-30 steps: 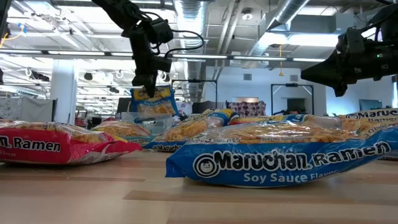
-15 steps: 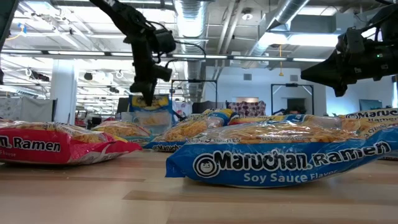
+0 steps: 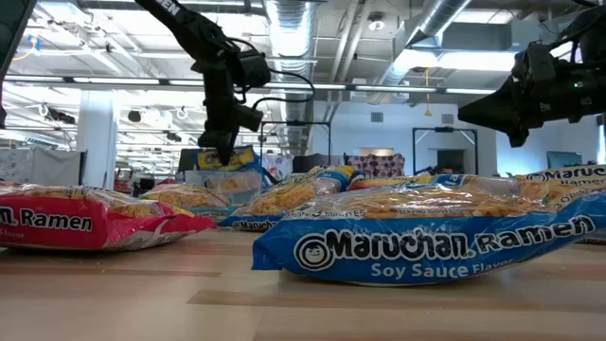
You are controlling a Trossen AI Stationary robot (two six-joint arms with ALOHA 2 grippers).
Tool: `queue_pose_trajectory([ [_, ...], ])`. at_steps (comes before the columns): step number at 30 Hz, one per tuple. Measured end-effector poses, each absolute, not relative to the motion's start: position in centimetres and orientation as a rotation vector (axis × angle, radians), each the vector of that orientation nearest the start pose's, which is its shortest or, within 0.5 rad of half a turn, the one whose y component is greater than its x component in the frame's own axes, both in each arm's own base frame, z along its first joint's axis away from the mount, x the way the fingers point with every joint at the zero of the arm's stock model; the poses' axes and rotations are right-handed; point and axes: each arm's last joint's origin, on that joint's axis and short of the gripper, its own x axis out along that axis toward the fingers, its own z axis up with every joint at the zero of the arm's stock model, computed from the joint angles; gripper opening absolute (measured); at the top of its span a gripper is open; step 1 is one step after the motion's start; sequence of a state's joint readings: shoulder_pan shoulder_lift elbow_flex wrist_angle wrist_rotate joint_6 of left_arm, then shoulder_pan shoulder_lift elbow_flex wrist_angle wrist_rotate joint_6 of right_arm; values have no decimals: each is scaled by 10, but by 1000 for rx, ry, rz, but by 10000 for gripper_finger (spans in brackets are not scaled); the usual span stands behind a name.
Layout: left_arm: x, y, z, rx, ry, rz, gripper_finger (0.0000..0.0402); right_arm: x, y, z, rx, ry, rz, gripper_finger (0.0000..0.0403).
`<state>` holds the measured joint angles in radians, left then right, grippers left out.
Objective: Sort Maruchan noodles
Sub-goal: Put the blue noodle pack into the transparent bin
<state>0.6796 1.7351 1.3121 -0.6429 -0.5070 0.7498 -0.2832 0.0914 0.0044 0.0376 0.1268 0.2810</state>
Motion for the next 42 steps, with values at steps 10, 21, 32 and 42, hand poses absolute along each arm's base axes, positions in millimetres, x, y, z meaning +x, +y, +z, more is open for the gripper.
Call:
queue_pose_trajectory([
  [10,269,234,236,451,1423,582,68,98,-32,161,281,-9,-414,81],
  [21,277,224,237,428,1404,667,130,98,-32,161,281,-9,-415,81],
  [32,287,216,242,546,1416,808,131,98,-32,161,281,-9,-415,81],
  [42,301,213,251,652,1337,886,131,98,-32,161,281,-8,-415,81],
])
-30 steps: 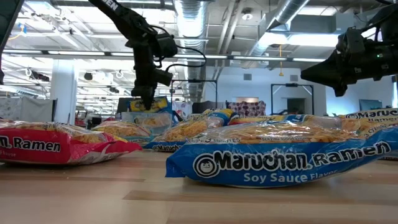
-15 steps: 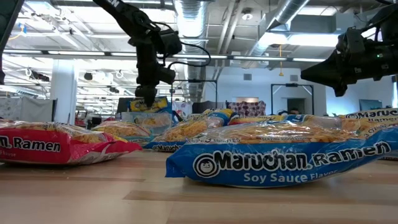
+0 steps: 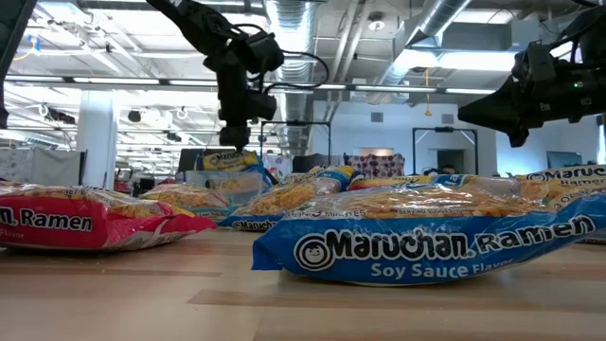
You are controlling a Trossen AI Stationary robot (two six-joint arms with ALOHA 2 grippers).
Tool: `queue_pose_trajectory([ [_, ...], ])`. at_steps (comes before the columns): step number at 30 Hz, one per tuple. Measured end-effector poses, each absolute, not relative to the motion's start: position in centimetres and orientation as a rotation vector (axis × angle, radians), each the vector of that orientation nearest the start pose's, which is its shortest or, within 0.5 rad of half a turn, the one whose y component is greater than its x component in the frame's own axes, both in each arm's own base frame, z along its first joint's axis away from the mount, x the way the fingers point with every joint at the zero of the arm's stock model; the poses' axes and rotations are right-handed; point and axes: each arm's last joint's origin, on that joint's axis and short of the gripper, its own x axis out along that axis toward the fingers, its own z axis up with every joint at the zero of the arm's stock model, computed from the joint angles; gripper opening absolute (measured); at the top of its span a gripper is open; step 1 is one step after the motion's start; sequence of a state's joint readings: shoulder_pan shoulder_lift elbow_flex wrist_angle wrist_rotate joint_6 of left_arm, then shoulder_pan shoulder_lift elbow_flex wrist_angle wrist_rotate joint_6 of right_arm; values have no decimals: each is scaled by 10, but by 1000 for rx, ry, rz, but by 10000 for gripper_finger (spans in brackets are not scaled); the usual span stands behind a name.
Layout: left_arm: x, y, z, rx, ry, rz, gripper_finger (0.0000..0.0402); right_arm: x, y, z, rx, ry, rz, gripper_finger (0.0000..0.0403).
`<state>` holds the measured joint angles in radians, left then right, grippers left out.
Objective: Sort Maruchan noodles
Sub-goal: Put the blue noodle pack into the transparent bin
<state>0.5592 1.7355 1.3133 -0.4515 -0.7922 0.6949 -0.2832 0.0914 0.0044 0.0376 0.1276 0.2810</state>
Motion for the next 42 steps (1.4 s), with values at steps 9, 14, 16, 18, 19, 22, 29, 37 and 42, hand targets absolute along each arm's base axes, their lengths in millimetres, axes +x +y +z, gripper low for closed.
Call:
queue_pose_trajectory([
  [9,313,201,251,622,1239,801,131,98,-32,161,281,-9,-415,81],
  [14,317,201,249,467,1103,642,131,98,-32,161,281,-9,-415,81],
  [16,315,206,250,443,1071,640,131,98,-32,161,281,-8,-415,81],
  [18,311,213,250,417,1058,639,131,98,-32,161,281,-8,-415,81],
  [19,309,217,250,396,1048,633,131,98,-32,161,281,-9,-415,81],
  [22,301,228,250,317,1011,614,130,98,-32,161,281,-9,-415,81],
  [29,289,245,250,163,939,610,118,98,-32,161,281,-9,-415,81],
  [37,296,240,251,179,911,584,112,98,-32,161,281,-8,-415,81],
  [42,301,240,256,214,853,623,112,98,-32,161,281,-9,-415,81],
])
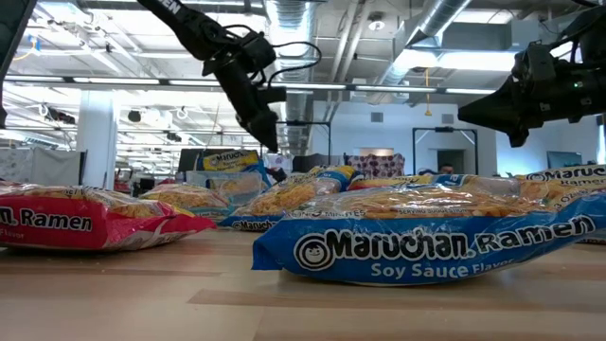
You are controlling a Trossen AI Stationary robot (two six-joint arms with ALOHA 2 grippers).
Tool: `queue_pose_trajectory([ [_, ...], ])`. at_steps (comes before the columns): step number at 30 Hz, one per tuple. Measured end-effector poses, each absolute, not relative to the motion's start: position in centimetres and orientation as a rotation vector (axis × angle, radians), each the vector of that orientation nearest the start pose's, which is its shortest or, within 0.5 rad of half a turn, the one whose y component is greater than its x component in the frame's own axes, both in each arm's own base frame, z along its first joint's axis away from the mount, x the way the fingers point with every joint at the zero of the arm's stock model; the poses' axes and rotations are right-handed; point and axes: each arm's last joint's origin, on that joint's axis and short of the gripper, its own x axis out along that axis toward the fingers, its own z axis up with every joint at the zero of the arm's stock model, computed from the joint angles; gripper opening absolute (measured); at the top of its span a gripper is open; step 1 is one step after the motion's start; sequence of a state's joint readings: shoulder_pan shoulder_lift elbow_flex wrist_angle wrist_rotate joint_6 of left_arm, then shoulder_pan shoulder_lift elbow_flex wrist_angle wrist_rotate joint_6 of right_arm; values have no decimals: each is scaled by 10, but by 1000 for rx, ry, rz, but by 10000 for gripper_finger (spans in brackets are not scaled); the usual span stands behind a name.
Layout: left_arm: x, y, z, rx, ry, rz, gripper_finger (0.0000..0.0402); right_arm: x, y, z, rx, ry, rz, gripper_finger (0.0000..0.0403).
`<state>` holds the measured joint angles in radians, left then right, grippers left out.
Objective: Sort Maruchan noodles
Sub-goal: Put the blue noodle pack into the transparent bin
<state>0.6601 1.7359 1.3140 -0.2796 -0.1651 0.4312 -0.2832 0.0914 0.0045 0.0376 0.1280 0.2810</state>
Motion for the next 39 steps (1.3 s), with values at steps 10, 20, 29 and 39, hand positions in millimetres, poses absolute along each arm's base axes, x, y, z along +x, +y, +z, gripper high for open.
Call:
queue_pose_trajectory([
  [10,303,251,267,213,704,683,112,98,-32,161,280,-9,-416,81],
  [20,301,268,314,197,580,726,112,98,-32,161,281,-8,-416,81],
  [29,298,265,302,104,715,664,112,98,-32,161,281,-8,-415,81],
  [39,318,271,242,76,941,663,112,98,-32,161,281,-8,-415,81],
])
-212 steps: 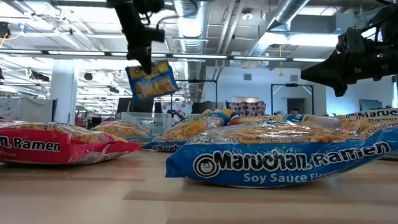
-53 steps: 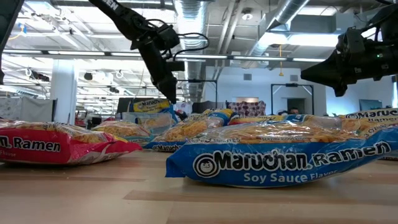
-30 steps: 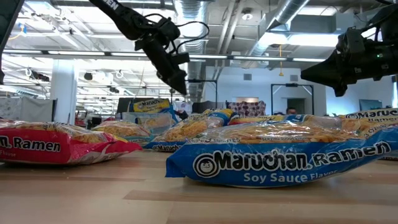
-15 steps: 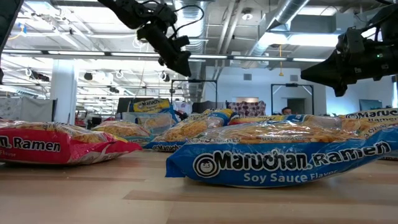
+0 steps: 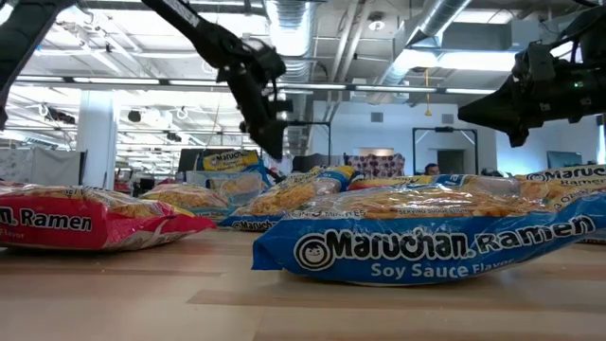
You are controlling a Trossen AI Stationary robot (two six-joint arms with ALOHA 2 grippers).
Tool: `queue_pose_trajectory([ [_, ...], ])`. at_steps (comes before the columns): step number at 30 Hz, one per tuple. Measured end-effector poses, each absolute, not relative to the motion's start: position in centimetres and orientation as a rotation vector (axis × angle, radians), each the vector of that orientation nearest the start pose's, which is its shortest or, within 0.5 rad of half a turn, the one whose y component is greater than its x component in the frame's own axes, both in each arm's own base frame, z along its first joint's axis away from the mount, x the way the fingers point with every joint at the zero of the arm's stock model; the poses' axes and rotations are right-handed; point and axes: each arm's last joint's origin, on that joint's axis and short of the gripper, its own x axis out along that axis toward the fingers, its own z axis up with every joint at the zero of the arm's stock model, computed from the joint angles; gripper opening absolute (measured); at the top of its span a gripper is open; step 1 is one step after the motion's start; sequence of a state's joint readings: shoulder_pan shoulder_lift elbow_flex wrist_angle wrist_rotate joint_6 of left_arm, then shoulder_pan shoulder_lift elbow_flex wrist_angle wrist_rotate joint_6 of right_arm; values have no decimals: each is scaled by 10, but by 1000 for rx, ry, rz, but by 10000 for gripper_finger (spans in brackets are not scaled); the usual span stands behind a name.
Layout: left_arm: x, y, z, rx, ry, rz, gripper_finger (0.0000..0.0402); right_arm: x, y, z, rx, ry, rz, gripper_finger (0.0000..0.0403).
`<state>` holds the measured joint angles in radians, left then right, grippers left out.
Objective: Sort Maruchan noodles
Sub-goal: Put the blue noodle pack into the transparent bin
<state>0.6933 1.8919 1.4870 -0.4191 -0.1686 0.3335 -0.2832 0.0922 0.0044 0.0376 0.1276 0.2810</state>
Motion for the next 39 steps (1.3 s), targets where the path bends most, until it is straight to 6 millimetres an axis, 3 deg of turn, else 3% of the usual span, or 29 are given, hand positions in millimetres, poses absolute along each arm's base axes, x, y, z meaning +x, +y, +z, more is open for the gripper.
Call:
queue_pose_trajectory([
  [6,318,274,224,106,1048,706,112,98,-32,161,280,-9,-414,81],
  [16,318,267,220,108,1119,684,112,98,-32,161,280,-9,-415,81],
  [32,336,254,174,177,1305,603,112,98,-32,161,281,-8,-415,81],
  [39,339,252,179,193,1329,592,112,98,-32,161,281,-9,-415,81],
])
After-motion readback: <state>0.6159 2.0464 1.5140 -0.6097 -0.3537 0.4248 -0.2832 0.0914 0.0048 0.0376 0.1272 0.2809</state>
